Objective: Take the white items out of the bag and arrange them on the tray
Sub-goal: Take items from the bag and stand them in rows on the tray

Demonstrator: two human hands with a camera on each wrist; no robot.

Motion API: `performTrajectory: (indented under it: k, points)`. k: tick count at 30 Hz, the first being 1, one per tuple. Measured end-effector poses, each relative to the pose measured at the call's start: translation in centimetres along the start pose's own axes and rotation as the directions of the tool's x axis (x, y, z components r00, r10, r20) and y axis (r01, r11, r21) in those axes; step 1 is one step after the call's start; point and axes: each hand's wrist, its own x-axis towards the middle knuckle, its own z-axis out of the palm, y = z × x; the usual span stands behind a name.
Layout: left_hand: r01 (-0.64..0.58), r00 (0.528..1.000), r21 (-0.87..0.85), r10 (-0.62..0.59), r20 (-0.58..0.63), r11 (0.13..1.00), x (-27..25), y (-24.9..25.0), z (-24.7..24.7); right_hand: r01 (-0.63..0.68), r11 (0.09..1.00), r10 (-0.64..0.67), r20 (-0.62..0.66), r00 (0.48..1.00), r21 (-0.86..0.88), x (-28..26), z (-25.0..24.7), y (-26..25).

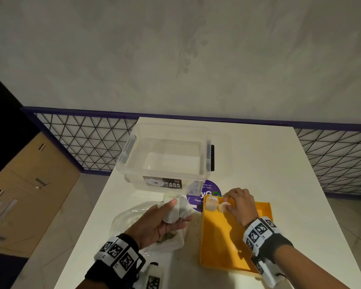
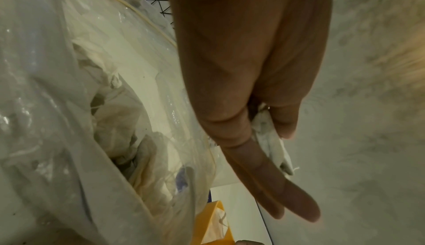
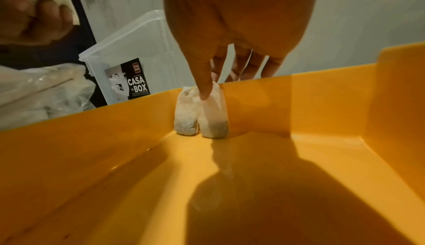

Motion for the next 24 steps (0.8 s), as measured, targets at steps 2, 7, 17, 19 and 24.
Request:
performTrajectory:
  k: [2, 7, 17, 19, 24]
  points:
    - [0.002, 1.0, -0.002, -0.002, -0.005, 1.0, -0.03, 0.11, 0.19, 0.018, 1.0, -0.018, -0.021, 1.0, -0.012, -0.04, -0.03, 0.05]
    - [-0.003, 1.0, 0.019, 0.003, 0.0, 1.0, -0.21, 0.13, 0.38, 0.042, 0.997, -0.045, -0.061, 0.997, -0.059, -0.02, 0.15, 0.14]
    - [-0.01, 1.0, 0.023, 0.01, -0.007, 1.0, -0.48, 0.1, 0.25, 0.078, 0.993, -0.081, -0.037, 0.996, -0.084, 0.14, 0.0, -0.02]
    - [-0.009, 1.0, 0.02, 0.009, -0.006, 1.0, -0.46, 0.08, 0.31, 0.061, 0.995, -0.063, -0.032, 0.997, -0.079, 0.34, -0.02, -0.07]
    - [-0.013, 1.0, 0.009, 0.013, -0.001, 1.0, -0.43, 0.01, 0.29, 0.04, 0.998, -0.042, -0.04, 0.998, -0.051, 0.35, 0.0, -0.25]
